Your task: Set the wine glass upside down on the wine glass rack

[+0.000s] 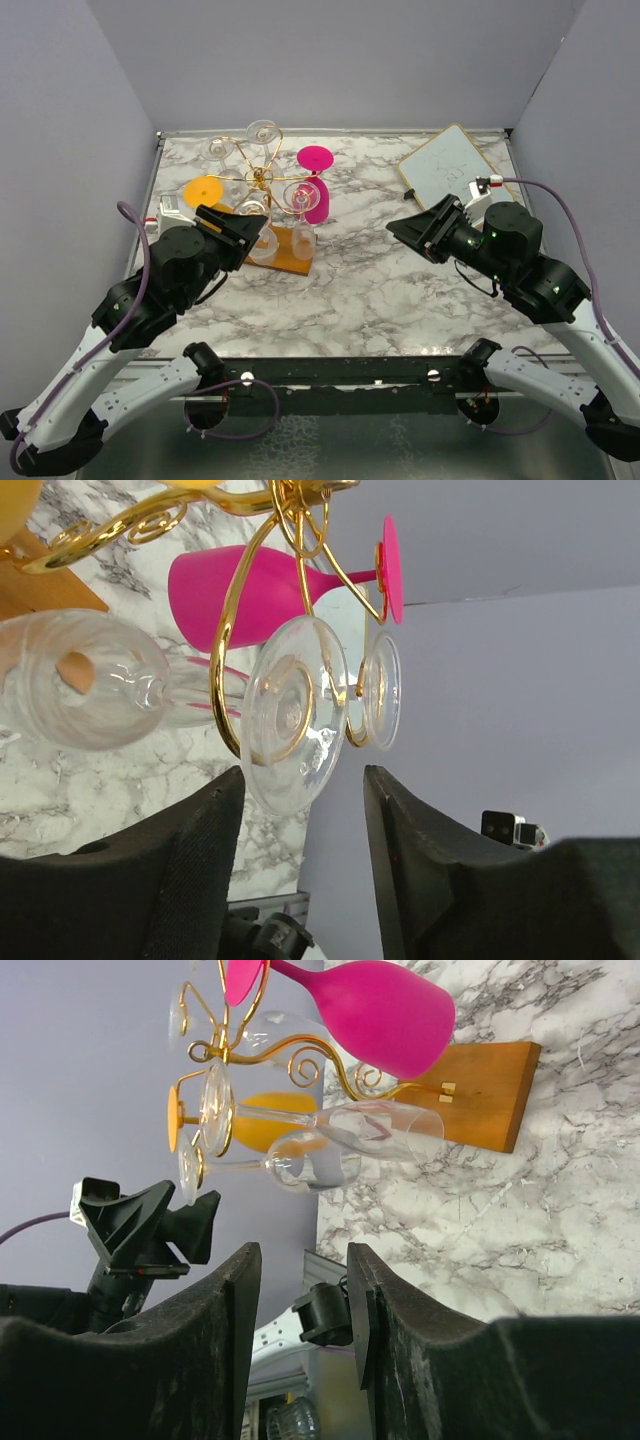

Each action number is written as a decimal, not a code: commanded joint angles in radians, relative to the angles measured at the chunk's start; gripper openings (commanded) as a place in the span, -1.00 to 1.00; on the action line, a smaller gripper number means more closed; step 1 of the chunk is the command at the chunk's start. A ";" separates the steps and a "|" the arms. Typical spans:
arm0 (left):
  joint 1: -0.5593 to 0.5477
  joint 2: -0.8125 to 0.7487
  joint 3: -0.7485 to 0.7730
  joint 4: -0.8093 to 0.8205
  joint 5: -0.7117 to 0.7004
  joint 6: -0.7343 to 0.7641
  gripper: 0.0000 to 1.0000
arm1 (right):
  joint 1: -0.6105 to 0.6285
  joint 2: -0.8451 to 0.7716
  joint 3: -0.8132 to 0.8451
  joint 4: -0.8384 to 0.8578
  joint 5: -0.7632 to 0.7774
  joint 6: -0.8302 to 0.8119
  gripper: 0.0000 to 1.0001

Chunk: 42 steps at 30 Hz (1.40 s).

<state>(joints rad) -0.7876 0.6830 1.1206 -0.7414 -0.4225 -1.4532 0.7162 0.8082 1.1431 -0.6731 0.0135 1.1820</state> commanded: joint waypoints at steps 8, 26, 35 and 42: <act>-0.002 0.008 0.087 -0.052 0.189 0.169 0.46 | 0.003 -0.017 0.007 -0.043 0.053 -0.059 -0.05; -0.001 -0.042 0.406 -0.196 -0.048 0.855 0.83 | 0.003 -0.083 0.101 -0.187 0.587 -0.572 0.29; -0.001 -0.067 0.507 -0.246 -0.217 1.011 0.92 | 0.003 -0.186 0.105 -0.155 0.704 -0.673 0.30; -0.001 -0.090 0.535 -0.268 -0.269 1.045 0.98 | 0.003 -0.204 0.114 -0.150 0.714 -0.668 0.30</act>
<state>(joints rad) -0.7876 0.6128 1.6417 -0.9760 -0.6174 -0.4652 0.7162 0.6109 1.2366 -0.8368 0.6788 0.5331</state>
